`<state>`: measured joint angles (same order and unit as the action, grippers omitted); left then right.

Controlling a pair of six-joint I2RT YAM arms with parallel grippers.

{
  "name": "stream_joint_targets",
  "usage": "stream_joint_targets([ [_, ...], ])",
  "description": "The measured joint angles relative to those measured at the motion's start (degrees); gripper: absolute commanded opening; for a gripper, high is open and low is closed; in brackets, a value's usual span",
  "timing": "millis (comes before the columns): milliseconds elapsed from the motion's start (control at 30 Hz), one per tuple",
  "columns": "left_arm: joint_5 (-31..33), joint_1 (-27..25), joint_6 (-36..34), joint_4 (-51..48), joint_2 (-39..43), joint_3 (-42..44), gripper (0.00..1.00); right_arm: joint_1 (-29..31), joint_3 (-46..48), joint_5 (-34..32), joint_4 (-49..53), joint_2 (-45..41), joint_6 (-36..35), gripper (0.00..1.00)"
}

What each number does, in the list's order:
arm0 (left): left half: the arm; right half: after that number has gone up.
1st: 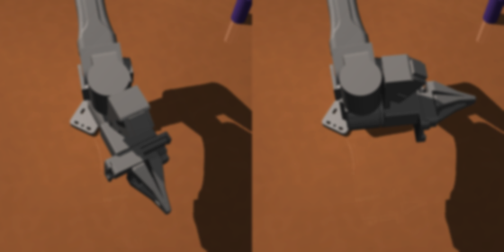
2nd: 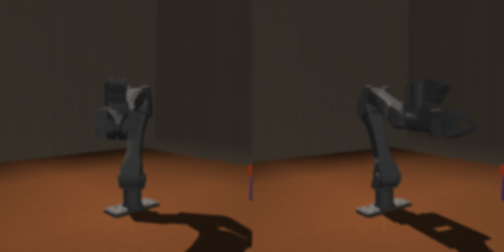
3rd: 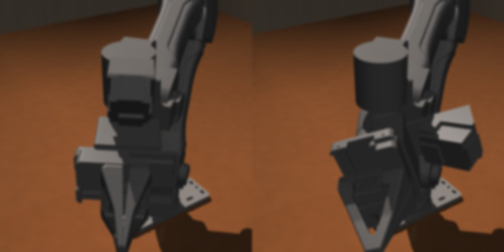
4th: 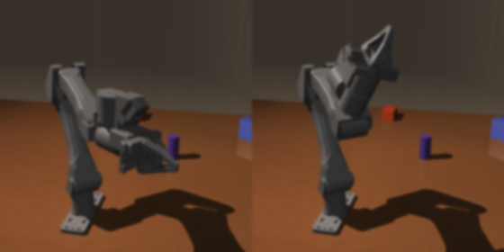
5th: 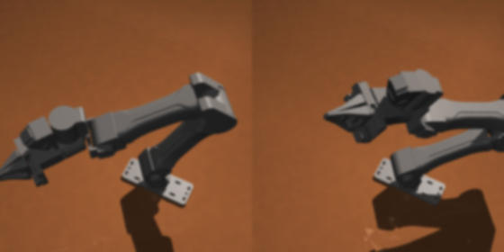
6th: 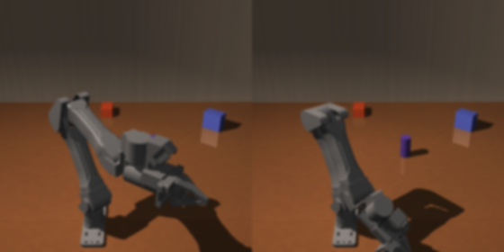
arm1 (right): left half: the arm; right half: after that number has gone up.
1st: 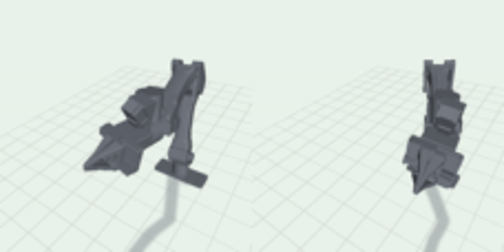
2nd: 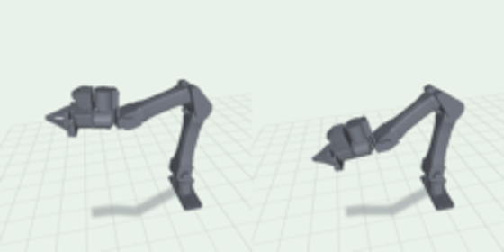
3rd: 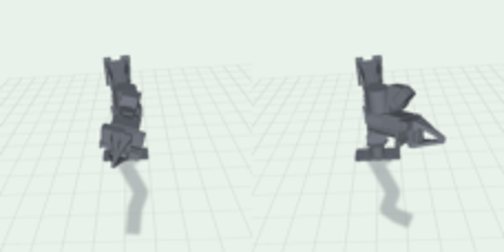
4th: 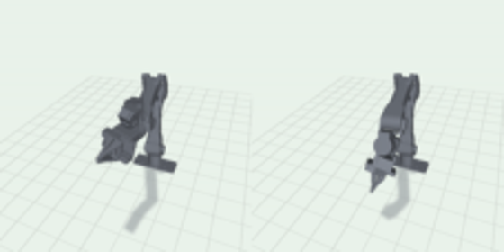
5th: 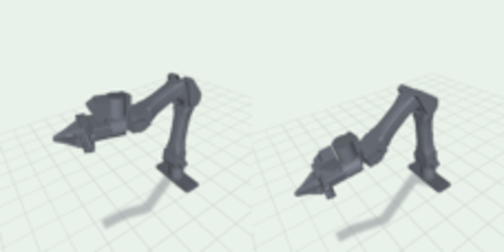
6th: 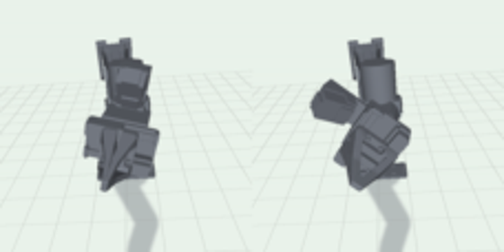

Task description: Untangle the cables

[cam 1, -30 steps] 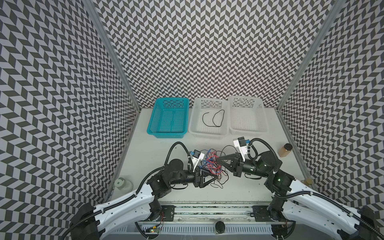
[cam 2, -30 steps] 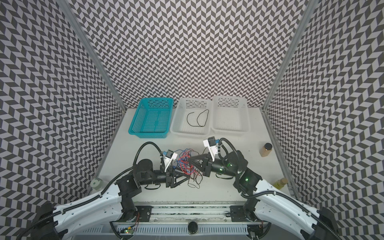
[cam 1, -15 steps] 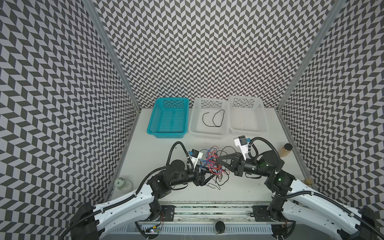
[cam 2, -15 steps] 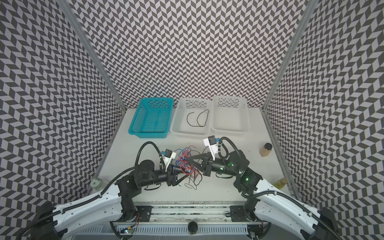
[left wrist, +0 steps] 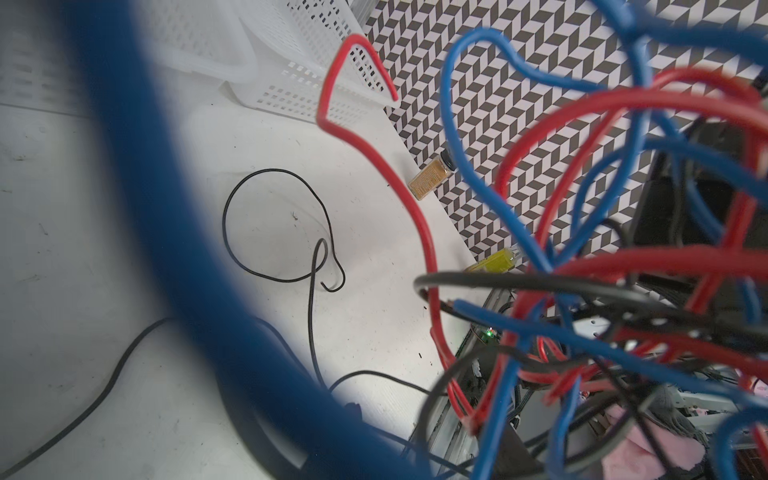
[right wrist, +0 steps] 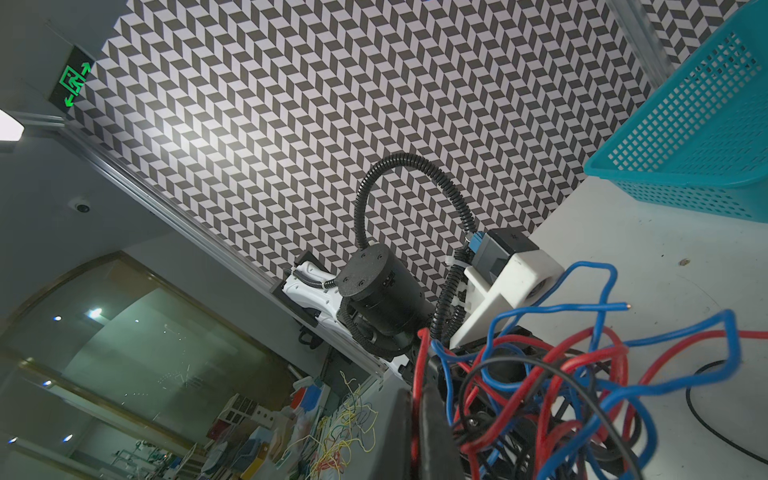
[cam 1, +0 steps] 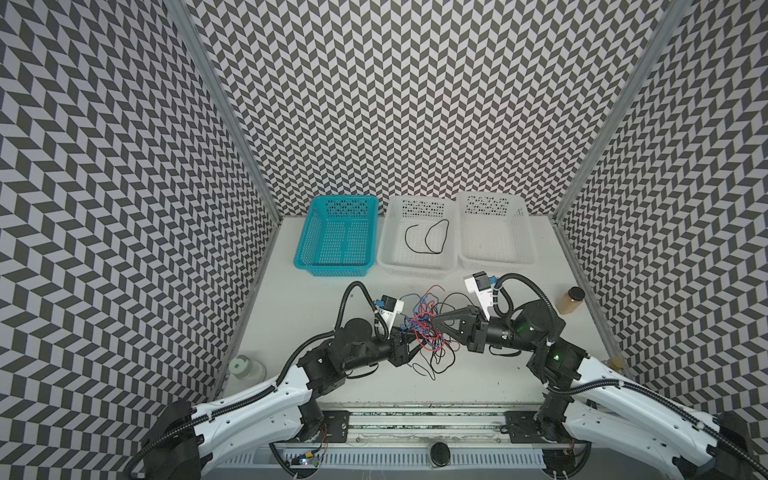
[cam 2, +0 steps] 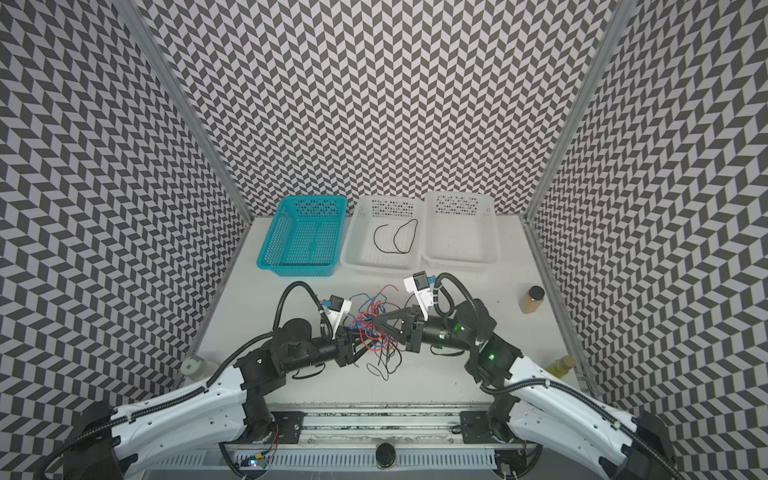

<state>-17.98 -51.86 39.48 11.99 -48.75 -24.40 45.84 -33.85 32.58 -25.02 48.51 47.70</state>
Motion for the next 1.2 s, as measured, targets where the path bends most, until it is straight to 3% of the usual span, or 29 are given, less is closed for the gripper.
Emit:
stream_joint_targets([
  [233, 0.52, -0.11, 0.09, 0.17, -1.31, -0.61, 0.55, 0.02, 0.0, -0.04, -0.22, 0.46, 0.17, 0.0],
  [467, 1.16, -0.33, 0.42, 0.46, -1.31, -0.61, 0.44, 0.17, 0.07, -0.28, -0.22, 0.63, 0.15, 0.0],
  [700, 1.49, -0.37, 1.05, 1.77, -1.31, -0.61, 0.49, 0.66, 0.42, -1.29, -0.74, 1.44, 0.15, 0.0],
  [900, 1.53, -0.39, 1.05, 1.88, -1.31, -0.61, 0.33, 1.42, 0.9, -1.79, -1.49, 3.08, 0.11, 0.0],
  [1100, 1.77, -0.48, 0.83, 1.73, -1.36, -0.68, 0.01, 1.57, 1.03, -1.99, -2.08, 3.21, -0.33, 0.0],
  [1200, 1.97, -0.48, 0.81, 0.76, -1.29, -0.79, 0.0, 1.6, 1.01, -3.17, 0.11, 1.97, -1.36, 0.0],
])
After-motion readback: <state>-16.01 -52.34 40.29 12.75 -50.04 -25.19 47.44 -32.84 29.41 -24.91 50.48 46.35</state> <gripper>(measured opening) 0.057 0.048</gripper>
